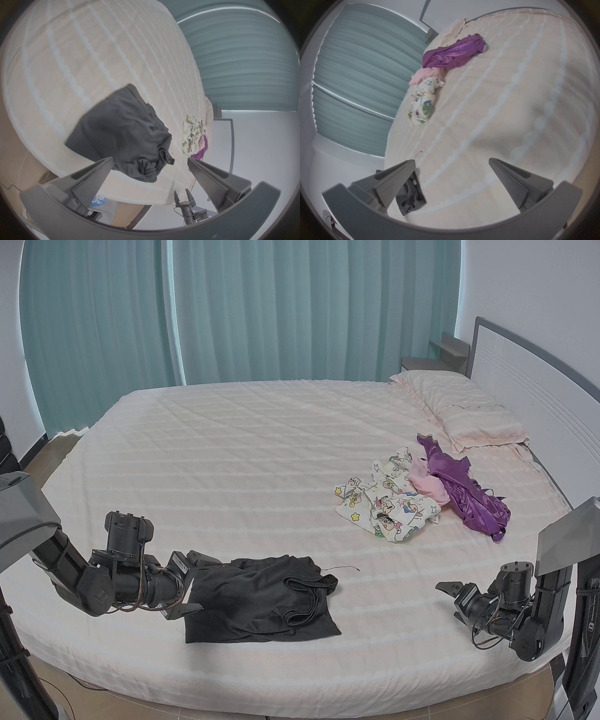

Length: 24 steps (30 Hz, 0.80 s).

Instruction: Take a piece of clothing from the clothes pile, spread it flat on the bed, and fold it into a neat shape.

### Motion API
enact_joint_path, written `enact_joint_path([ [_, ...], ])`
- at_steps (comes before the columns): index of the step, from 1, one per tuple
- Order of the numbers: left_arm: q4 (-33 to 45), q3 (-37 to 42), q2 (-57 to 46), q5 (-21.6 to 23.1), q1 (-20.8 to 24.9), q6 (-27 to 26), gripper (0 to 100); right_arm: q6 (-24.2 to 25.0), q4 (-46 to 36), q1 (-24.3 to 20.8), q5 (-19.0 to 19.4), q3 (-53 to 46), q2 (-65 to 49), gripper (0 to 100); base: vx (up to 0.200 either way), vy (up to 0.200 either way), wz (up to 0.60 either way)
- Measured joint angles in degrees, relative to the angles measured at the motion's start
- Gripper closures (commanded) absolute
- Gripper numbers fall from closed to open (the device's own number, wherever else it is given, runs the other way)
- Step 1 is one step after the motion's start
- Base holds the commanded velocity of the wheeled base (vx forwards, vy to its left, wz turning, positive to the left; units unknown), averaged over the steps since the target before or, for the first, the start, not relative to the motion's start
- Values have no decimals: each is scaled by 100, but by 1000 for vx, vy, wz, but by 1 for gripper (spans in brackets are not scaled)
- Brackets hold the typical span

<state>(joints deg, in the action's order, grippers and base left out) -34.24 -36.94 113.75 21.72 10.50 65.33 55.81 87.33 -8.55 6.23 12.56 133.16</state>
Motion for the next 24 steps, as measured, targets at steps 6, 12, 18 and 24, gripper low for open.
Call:
enact_joint_path([
  [6, -328, 180, 122, 26, -107, -13, 0, 104, 160, -324, -423, 32, -68, 0, 0, 200, 0],
  [12, -355, 235, 162, 94, -138, -16, 0, 110, 80, -848, -484, 249, -319, 0, 0, 200, 0],
  [18, -361, 243, 174, 129, -152, -13, 0, 104, -903, -1425, -552, 844, -612, 0, 0, 133, 0],
  [24, -363, 246, 182, 138, -157, -18, 0, 99, -2011, -1819, -634, 1941, -725, 0, 0, 0, 0],
])
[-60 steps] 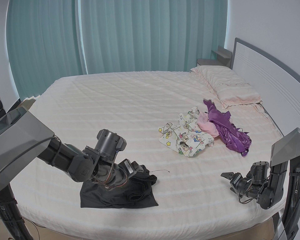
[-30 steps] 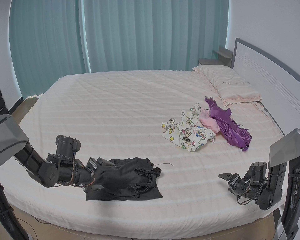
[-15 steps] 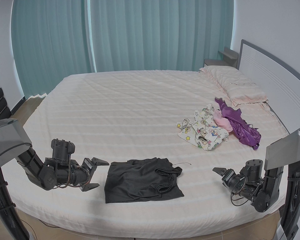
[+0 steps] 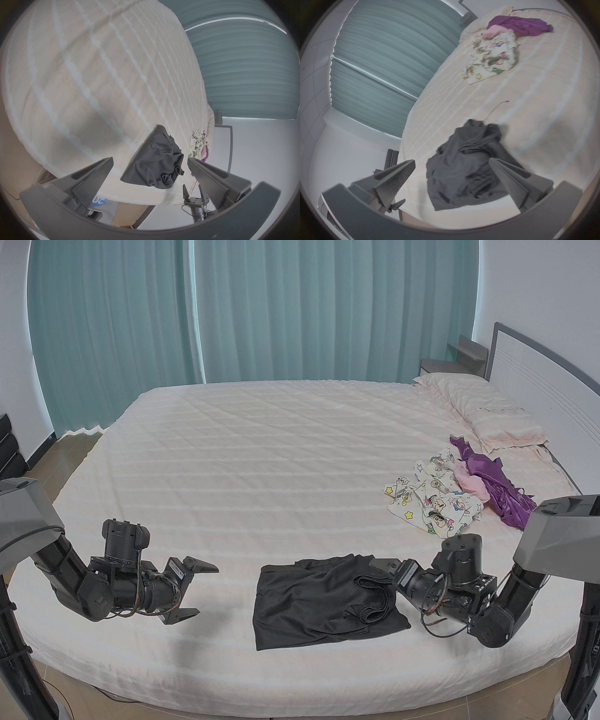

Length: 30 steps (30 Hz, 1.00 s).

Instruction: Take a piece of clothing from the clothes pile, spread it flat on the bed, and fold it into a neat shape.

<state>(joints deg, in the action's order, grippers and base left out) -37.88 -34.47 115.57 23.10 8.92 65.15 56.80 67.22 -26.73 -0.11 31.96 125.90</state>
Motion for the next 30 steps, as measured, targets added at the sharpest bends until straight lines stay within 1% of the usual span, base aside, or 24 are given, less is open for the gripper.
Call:
enact_joint_path([
  [4, -9, 2, 6, -1, 5, -6, 0, -2, -510, -179, -32, 767, 116, 0, 0, 0, 0],
  [10, -22, -2, 22, -37, 5, -20, 0, 2, -752, -282, 6, 1406, 601, 0, 0, 0, 0],
  [23, -24, -15, 39, -69, 22, -22, 0, -48, -769, -188, -5, 1680, 1156, 0, 0, 0, 0],
  [27, -24, -22, 41, -69, 20, -22, 0, -143, -774, -135, -13, 1881, 1290, 0, 0, 0, 0],
  [28, -27, -24, 41, -69, 20, -22, 0, -202, -778, -116, -16, 1938, 1331, 100, 0, 0, 0],
  [30, -27, -28, 41, -69, 22, -20, 0, -343, -788, -60, -35, 2046, 1431, 100, 0, 0, 0],
])
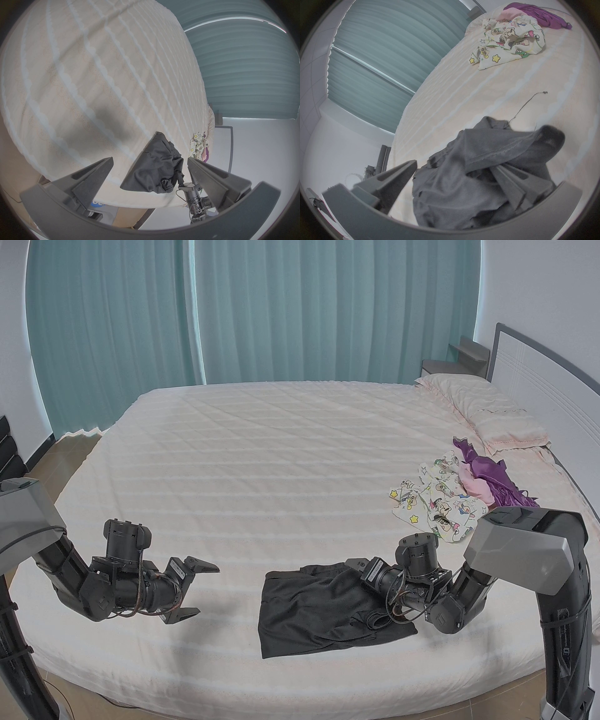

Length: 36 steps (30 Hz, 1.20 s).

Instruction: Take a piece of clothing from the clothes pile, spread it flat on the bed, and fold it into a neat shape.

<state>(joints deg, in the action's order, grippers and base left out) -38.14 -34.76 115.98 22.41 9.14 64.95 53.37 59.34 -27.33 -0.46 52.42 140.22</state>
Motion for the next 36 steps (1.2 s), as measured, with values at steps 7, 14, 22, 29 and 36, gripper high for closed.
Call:
enact_joint_path([
  [7, 2, -9, 4, -10, 0, 7, 0, -90, -37, 82, -222, 85, 154, 100, 0, 0, 0],
  [14, 2, -7, 4, -7, 0, 5, 0, -90, -6, 305, -243, 28, 90, 100, 0, 0, 0],
  [22, 2, -5, 4, -7, 0, -2, 0, -99, 13, 750, -216, -9, 74, 100, 0, 0, 0],
  [29, 0, -5, 9, -7, 0, -2, 0, -115, 44, 855, -101, 61, 199, 0, 0, 0, 0],
  [36, 0, -5, 11, -13, 0, -2, 0, -140, 51, 951, -79, -52, 146, 0, 0, 0, 0],
])
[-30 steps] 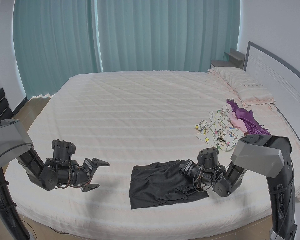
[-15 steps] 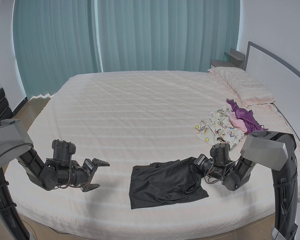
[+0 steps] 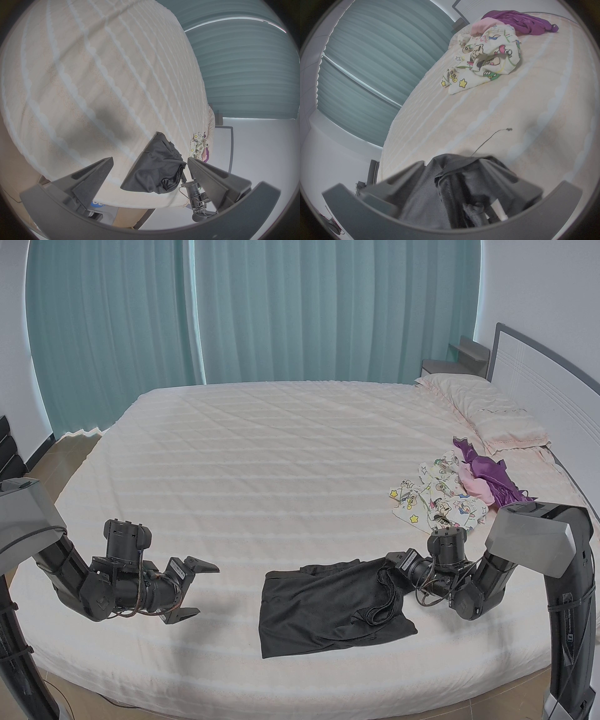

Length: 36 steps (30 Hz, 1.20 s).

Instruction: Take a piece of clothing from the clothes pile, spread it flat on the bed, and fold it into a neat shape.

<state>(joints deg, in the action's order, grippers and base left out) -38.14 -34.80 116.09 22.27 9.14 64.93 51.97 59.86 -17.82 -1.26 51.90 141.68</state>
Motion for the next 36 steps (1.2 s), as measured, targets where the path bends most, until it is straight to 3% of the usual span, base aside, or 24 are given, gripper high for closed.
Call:
enact_joint_path([
  [10, 0, -4, 1, 0, 0, -1, 0, 4, -2, 40, 262, -1036, -916, 0, 0, 0, 0],
  [16, 0, -4, 9, -5, 0, 0, 0, -117, 127, -772, 447, -1629, -1246, 0, 0, 0, 0],
  [20, 2, -9, 15, -7, 0, 0, 0, -361, 507, -1084, 475, -1871, -1182, 0, 0, 0, 0],
  [36, 0, -26, 30, -20, 0, -1, 0, -673, 651, -1213, 484, -2035, -916, 0, 0, 0, 0],
])
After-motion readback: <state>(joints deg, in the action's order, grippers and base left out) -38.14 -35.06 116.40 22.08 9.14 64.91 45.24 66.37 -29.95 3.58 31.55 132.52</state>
